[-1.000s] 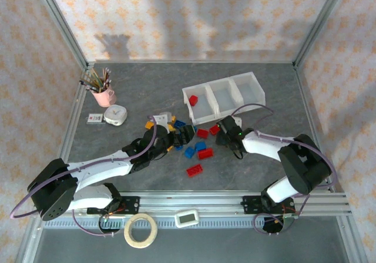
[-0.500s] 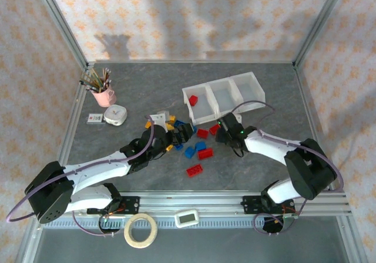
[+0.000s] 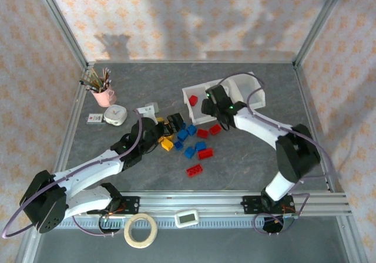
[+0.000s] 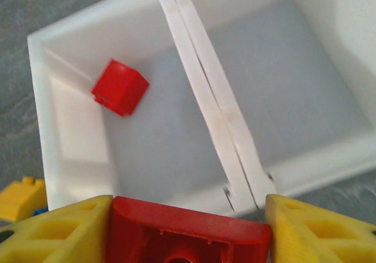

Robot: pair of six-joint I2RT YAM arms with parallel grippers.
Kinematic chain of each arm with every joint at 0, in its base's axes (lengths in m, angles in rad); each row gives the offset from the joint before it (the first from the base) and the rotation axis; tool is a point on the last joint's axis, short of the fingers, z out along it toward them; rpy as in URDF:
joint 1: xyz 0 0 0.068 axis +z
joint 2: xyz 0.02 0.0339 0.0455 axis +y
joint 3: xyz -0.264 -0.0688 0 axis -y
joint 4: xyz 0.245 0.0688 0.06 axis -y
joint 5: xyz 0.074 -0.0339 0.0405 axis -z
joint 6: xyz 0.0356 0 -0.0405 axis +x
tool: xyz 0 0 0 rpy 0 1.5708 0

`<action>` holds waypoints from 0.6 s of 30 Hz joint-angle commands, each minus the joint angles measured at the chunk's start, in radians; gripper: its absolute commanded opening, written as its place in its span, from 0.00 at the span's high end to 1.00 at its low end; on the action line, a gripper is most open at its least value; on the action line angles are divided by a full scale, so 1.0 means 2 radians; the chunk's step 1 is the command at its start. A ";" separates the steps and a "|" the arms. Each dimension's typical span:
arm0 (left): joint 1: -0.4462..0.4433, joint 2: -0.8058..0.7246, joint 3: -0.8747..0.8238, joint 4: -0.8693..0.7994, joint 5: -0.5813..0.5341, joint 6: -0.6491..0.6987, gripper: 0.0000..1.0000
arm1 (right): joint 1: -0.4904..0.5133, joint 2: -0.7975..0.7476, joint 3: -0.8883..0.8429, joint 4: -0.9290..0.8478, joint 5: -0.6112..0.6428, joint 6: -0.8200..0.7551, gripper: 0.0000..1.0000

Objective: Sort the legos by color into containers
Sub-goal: Pick up the lego from the center of the table, then place the lego in the container.

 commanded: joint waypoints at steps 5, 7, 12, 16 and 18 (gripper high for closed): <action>0.032 -0.005 0.035 -0.029 0.011 0.035 0.01 | -0.005 0.122 0.149 -0.015 0.054 -0.026 0.38; 0.039 -0.004 0.036 -0.029 0.013 0.041 0.01 | -0.008 0.151 0.179 -0.016 0.062 -0.028 0.38; 0.057 -0.003 0.039 -0.035 0.018 0.046 0.01 | -0.013 0.209 0.242 -0.032 0.064 -0.030 0.35; 0.063 -0.002 0.037 -0.033 0.023 0.047 0.01 | -0.013 0.222 0.268 -0.040 0.064 -0.029 0.30; 0.064 0.000 0.037 -0.031 0.025 0.047 0.01 | -0.013 0.217 0.272 -0.041 0.061 -0.030 0.28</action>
